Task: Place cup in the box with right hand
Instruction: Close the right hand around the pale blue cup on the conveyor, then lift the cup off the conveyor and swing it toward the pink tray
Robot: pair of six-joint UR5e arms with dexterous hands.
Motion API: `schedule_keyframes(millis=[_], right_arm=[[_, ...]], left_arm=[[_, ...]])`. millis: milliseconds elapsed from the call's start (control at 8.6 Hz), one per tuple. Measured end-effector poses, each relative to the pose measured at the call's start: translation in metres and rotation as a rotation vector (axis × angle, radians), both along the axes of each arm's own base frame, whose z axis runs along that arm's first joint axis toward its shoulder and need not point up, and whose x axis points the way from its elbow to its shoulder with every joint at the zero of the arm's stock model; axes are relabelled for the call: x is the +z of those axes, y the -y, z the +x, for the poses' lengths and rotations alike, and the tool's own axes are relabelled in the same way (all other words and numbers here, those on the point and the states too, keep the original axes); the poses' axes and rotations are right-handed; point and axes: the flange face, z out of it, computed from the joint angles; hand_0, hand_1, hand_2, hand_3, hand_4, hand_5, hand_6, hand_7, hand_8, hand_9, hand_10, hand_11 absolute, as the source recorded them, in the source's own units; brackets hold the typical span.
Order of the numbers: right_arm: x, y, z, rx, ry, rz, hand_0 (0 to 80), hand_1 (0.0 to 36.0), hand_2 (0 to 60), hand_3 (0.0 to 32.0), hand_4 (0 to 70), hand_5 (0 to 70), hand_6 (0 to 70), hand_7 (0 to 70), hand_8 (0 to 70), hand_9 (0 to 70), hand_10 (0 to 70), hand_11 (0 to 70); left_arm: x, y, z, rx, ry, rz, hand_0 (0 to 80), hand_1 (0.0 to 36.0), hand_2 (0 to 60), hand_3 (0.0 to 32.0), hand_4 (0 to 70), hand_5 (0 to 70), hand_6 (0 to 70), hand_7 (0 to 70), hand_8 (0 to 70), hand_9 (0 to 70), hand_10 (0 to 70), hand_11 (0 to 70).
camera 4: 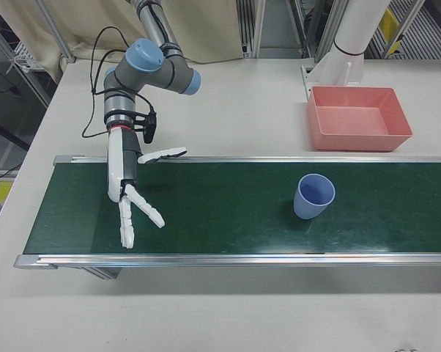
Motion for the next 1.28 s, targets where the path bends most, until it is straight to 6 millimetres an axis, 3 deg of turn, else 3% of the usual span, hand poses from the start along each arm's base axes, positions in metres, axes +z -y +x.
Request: schedule_keyframes(millis=[233, 349, 465, 698, 814, 930, 1047, 1163, 1279], right_arm=[[0.0, 0.0, -0.005, -0.006, -0.015, 0.003, 44.2, 7.1, 6.6, 0.0, 8.5, 3.1, 2.9, 8.3, 1.4, 4.7, 2.2, 4.4], [0.0, 0.0, -0.006, -0.008, -0.018, 0.005, 42.2, 8.8, 13.3, 0.0, 6.5, 3.1, 3.0, 8.4, 1.4, 4.7, 2.2, 4.4], [0.0, 0.0, -0.007, -0.008, -0.02, 0.005, 43.9, 7.0, 6.7, 0.0, 8.6, 3.1, 3.0, 8.5, 1.5, 4.8, 2.4, 4.7], [0.002, 0.0, -0.008, -0.011, -0.023, 0.0, 45.0, 6.7, 3.4, 0.0, 10.9, 3.1, 3.1, 9.6, 1.3, 4.8, 2.1, 4.2], [0.008, 0.0, -0.009, -0.012, -0.025, -0.004, 42.6, 9.6, 14.2, 0.0, 8.2, 3.1, 3.3, 10.9, 1.2, 4.9, 2.0, 4.1], [0.013, 0.002, -0.01, -0.013, -0.021, 0.0, 44.3, 10.9, 14.8, 0.0, 11.4, 3.5, 4.0, 11.7, 1.0, 4.7, 2.5, 5.0], [0.016, 0.003, -0.011, -0.015, -0.016, 0.006, 50.8, 24.6, 42.6, 0.0, 15.6, 6.8, 5.7, 15.2, 1.5, 5.4, 5.1, 9.7], [0.017, 0.004, -0.013, -0.017, -0.012, 0.01, 59.3, 36.0, 60.0, 0.0, 26.9, 14.9, 16.9, 56.4, 18.9, 33.9, 19.0, 31.5], [0.016, 0.005, -0.014, -0.018, -0.007, 0.014, 56.9, 36.0, 60.0, 0.0, 33.8, 16.5, 26.2, 70.0, 35.0, 57.8, 31.1, 47.5]], left_arm=[[0.0, 0.0, 0.0, 0.001, 0.0, 0.0, 0.0, 0.0, 0.0, 0.0, 0.0, 0.0, 0.0, 0.0, 0.0, 0.0, 0.0, 0.0], [0.0, 0.0, 0.0, 0.001, 0.0, 0.0, 0.0, 0.0, 0.0, 0.0, 0.0, 0.0, 0.0, 0.0, 0.0, 0.0, 0.0, 0.0], [0.0, 0.0, 0.0, 0.002, 0.0, 0.001, 0.0, 0.0, 0.0, 0.0, 0.0, 0.0, 0.0, 0.0, 0.0, 0.0, 0.0, 0.0], [0.0, 0.0, 0.0, 0.001, 0.0, 0.001, 0.0, 0.0, 0.0, 0.0, 0.0, 0.0, 0.0, 0.0, 0.0, 0.0, 0.0, 0.0], [0.0, 0.0, 0.0, 0.001, 0.0, 0.0, 0.0, 0.0, 0.0, 0.0, 0.0, 0.0, 0.0, 0.0, 0.0, 0.0, 0.0, 0.0], [0.0, 0.0, 0.0, 0.001, 0.0, 0.0, 0.0, 0.0, 0.0, 0.0, 0.0, 0.0, 0.0, 0.0, 0.0, 0.0, 0.0, 0.0], [0.0, 0.0, 0.0, 0.001, 0.0, 0.0, 0.0, 0.0, 0.0, 0.0, 0.0, 0.0, 0.0, 0.0, 0.0, 0.0, 0.0, 0.0], [0.0, 0.0, 0.0, 0.002, 0.0, 0.0, 0.0, 0.0, 0.0, 0.0, 0.0, 0.0, 0.0, 0.0, 0.0, 0.0, 0.0, 0.0], [0.0, 0.0, 0.0, 0.001, 0.0, 0.0, 0.0, 0.0, 0.0, 0.0, 0.0, 0.0, 0.0, 0.0, 0.0, 0.0, 0.0, 0.0]])
